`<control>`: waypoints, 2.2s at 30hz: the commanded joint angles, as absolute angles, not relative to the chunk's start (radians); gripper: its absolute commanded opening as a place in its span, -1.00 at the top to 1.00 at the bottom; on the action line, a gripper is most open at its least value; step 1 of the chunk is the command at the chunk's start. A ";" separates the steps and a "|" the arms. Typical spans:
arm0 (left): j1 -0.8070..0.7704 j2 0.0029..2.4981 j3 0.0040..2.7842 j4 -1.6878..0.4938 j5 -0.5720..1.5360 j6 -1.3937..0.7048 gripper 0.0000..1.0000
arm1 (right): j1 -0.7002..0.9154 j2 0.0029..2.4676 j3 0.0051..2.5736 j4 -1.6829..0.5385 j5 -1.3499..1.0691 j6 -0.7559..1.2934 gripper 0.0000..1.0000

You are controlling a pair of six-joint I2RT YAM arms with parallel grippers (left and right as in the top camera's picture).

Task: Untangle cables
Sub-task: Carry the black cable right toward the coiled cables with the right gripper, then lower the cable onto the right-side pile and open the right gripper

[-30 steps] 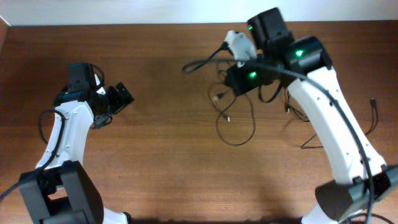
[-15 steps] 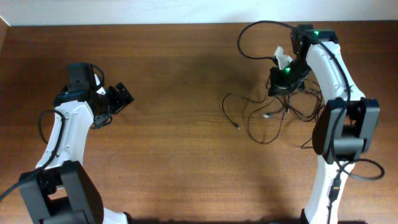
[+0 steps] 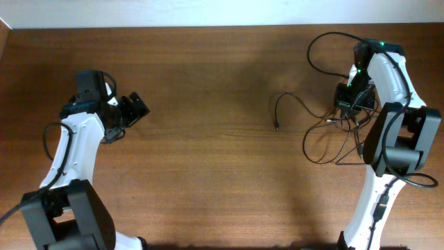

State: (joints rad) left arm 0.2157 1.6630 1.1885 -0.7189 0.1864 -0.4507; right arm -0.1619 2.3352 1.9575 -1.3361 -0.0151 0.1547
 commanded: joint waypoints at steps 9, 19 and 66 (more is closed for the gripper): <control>0.217 1.662 1.179 -0.720 0.202 -0.459 -0.98 | -0.136 2.284 2.209 -1.530 0.001 0.170 -0.97; 0.217 1.662 1.179 -0.719 0.202 -0.459 -0.99 | -0.050 2.149 2.209 -1.569 -0.007 0.170 -0.97; 0.217 1.662 1.179 -0.712 0.202 -0.459 -0.98 | 0.065 1.749 1.291 -1.001 -0.014 0.271 -0.97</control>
